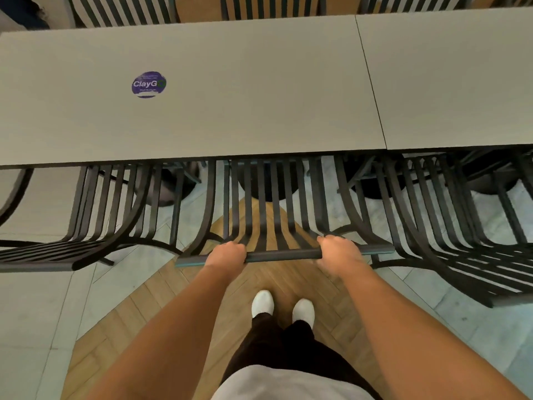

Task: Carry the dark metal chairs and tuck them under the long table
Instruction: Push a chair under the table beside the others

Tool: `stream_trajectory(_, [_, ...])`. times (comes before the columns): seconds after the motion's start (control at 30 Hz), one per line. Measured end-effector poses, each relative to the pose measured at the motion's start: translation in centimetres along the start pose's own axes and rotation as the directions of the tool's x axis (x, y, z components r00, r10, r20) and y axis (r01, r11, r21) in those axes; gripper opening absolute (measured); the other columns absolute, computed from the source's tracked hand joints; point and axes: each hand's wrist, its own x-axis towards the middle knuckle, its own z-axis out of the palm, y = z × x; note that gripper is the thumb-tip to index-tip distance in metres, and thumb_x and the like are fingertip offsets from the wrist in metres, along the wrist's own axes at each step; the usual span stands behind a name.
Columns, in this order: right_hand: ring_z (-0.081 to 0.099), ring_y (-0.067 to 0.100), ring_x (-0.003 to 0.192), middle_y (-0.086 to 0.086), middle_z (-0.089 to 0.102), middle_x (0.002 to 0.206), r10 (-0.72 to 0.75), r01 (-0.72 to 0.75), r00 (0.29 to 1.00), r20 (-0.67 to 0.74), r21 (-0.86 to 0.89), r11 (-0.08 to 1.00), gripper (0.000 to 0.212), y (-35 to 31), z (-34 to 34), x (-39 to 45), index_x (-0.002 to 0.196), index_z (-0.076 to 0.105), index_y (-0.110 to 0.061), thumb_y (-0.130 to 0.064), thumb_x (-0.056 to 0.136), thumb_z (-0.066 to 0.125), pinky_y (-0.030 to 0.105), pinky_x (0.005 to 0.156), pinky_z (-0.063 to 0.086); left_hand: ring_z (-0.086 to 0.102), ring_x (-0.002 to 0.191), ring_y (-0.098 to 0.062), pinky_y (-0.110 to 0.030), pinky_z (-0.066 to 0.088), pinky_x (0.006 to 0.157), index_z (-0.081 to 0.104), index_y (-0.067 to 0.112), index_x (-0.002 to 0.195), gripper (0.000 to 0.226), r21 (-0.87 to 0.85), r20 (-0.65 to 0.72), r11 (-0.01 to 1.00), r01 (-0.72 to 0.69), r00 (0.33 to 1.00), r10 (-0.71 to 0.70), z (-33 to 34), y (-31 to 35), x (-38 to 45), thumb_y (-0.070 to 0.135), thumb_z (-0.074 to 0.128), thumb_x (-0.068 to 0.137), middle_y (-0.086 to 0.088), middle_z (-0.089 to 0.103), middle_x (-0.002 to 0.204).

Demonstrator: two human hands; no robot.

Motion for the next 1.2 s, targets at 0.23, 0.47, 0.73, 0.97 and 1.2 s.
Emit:
stream_trajectory(0.23, [0.054,0.022,0.126,0.0,0.06,0.131,0.07,-0.07,0.998,0.008,0.236,0.969,0.053,0.8,-1.4,-3.0,0.141,0.058,-0.021,-0.048,0.096,0.067,0.042,0.107,0.046,0.061,0.091,-0.017,-0.032,0.054,0.085,0.063,0.016,0.118,0.033,-0.095,0.083,0.995,-0.009,0.996,0.017,-1.0,0.3,0.1,0.042,0.068,0.098,0.002,0.058,0.093])
stream_trajectory(0.47, [0.049,0.023,0.134,0.002,0.054,0.145,0.125,-0.094,0.99,-0.071,0.337,0.937,0.059,4.6,-2.0,-5.2,0.146,0.054,-0.02,-0.056,0.1,0.056,0.04,0.107,0.043,0.062,0.109,-0.024,-0.037,0.053,0.094,0.062,0.019,0.127,0.05,-0.076,0.009,0.974,-0.212,0.977,0.213,-4.8,6.3,-1.6,0.06,0.056,0.098,-0.002,0.063,0.121])
stream_trajectory(0.73, [0.058,0.027,0.112,0.006,0.061,0.118,0.208,-0.154,0.968,-0.14,0.322,0.934,0.042,16.8,-1.3,-8.7,0.122,0.064,-0.015,-0.049,0.106,0.047,0.038,0.086,0.045,0.063,0.117,-0.025,-0.041,0.056,0.094,0.064,0.02,0.135,0.048,-0.017,-0.18,0.918,-0.396,0.904,0.387,-7.4,20.1,-0.2,0.052,0.038,0.109,-0.001,0.064,0.132])
stream_trajectory(0.97, [0.057,0.027,0.114,0.006,0.061,0.124,0.245,-0.173,0.954,-0.171,0.35,0.92,0.04,32.7,0.6,-14.4,0.123,0.064,-0.016,-0.048,0.106,0.047,0.04,0.09,0.047,0.065,0.106,-0.025,-0.044,0.055,0.092,0.065,0.015,0.127,0.047,-0.097,-0.152,0.912,-0.4,0.911,0.383,-5.6,36.0,-1.6,0.049,0.037,0.111,-0.003,0.068,0.12])
stream_trajectory(1.2, [0.052,0.024,0.124,0.003,0.058,0.131,0.275,-0.216,0.947,-0.163,0.31,0.926,0.044,46.1,1.9,-18.8,0.135,0.063,-0.018,-0.047,0.106,0.048,0.039,0.093,0.045,0.066,0.111,-0.024,-0.044,0.055,0.095,0.067,0.014,0.129,0.049,-0.176,-0.126,0.885,-0.43,0.902,0.413,-3.6,49.1,-2.4,0.049,0.039,0.11,-0.003,0.071,0.122])
